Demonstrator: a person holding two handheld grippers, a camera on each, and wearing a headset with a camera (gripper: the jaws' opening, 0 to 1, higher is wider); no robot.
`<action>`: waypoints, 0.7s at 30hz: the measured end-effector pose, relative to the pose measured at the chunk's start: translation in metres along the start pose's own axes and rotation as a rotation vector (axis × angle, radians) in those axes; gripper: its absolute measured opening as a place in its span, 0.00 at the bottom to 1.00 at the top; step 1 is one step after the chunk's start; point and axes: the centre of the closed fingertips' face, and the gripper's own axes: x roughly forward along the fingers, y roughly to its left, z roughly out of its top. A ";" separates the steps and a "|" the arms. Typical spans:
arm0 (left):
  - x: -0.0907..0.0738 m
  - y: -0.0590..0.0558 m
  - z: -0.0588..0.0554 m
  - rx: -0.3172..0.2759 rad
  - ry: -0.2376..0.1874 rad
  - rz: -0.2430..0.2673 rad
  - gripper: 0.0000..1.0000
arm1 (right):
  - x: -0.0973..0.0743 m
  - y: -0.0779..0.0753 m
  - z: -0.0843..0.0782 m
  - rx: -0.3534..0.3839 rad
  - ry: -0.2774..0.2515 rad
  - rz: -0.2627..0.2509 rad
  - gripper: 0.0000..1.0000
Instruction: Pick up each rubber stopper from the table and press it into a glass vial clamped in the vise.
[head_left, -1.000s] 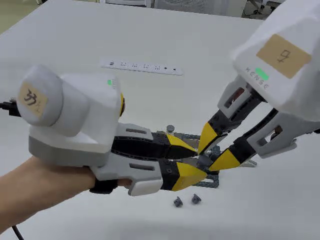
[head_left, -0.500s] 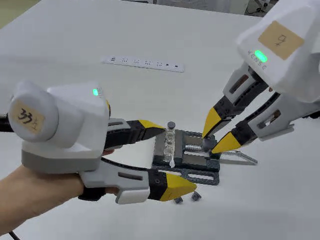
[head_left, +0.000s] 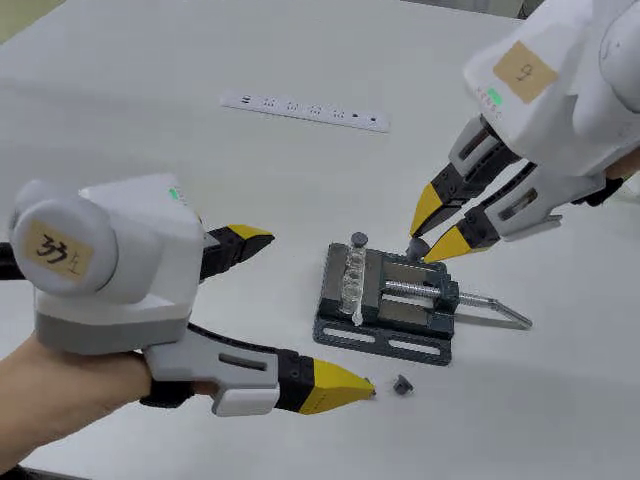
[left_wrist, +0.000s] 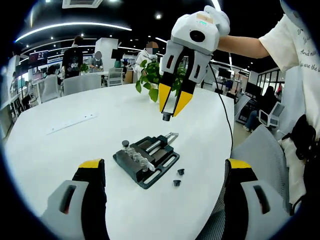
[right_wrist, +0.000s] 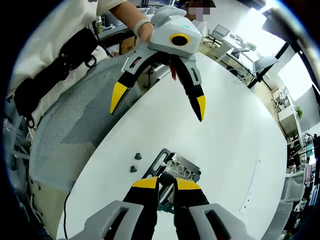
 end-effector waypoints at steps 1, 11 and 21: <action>-0.001 0.002 0.000 -0.001 -0.004 0.008 0.99 | 0.002 -0.004 -0.003 -0.014 0.006 0.002 0.07; -0.011 0.012 -0.002 -0.037 -0.023 0.066 0.99 | 0.029 -0.033 -0.017 -0.099 0.038 0.034 0.07; -0.016 0.022 -0.010 -0.047 -0.026 0.106 0.99 | 0.054 -0.049 -0.028 -0.177 0.074 0.071 0.07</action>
